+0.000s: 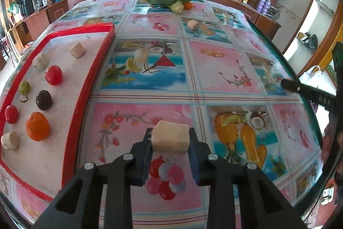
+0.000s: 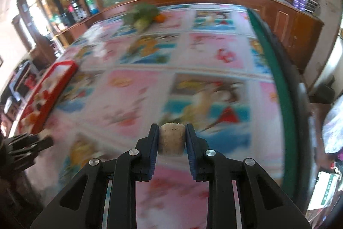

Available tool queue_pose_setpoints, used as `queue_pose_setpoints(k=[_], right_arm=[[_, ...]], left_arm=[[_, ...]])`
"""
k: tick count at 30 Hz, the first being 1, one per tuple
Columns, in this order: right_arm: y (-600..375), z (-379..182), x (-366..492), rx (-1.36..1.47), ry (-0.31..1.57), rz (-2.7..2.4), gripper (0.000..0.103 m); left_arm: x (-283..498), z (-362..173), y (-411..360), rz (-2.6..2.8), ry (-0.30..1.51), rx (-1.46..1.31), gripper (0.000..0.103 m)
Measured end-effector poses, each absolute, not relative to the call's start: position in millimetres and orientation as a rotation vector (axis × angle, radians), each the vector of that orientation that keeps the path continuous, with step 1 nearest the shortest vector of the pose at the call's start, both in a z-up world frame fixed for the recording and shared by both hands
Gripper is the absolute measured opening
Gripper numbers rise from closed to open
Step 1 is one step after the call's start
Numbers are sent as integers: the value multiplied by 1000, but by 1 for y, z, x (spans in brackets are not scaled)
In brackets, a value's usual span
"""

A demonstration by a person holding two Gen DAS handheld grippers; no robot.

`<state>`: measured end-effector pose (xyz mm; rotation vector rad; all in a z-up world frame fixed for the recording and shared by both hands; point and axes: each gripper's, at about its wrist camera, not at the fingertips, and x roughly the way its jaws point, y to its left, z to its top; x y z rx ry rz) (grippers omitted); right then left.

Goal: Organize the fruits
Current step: 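Carry both beige pieces into the tray and open both grippers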

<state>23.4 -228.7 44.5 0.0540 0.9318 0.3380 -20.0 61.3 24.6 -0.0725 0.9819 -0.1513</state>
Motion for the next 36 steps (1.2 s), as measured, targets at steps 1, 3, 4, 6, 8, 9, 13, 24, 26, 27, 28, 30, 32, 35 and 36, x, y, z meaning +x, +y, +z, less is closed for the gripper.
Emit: queue_pose_setpoints(k=[1,3,4,6,8,9,13,24,26,27,28,30,32,35,36], right_arm=[[-220,44,17,57,934,353,24],[-205,44,9,57,941,379,24],[-197,44,5,57,946,392,24],[-179,42,-2,54,954,416,24],[-161,40,-8,47,961,436,24],[-155,40,-10,46,964,445,24],[-127,43,-12,36,958,477,24],[-57,64,0,0,922,571,24],[-42,68,5,5,918,597,24],[-36,69,8,3,915,606,24],[-27,70,11,-3,914,617,24],[-13,72,19,-3,914,632,24],[-2,72,25,-13,914,642,24],[18,71,35,-27,918,660,24],[24,71,37,-33,918,663,24]], left_arm=[[-21,25,62,-158,981,-73,33],[-23,28,64,-175,977,-76,33],[-24,29,65,-182,975,-77,33],[-26,32,68,-196,972,-83,33],[-29,36,73,-210,967,-89,33],[-30,38,76,-214,963,-90,33],[-35,49,92,-223,941,-103,33],[-38,69,157,-145,894,-164,33],[-38,70,173,-116,889,-172,33],[-37,70,182,-103,888,-175,33],[-37,70,189,-90,886,-176,33],[-33,71,204,-61,881,-169,33],[-28,70,217,-33,877,-155,33],[-19,67,236,-4,882,-141,33],[-15,66,242,4,884,-140,33]])
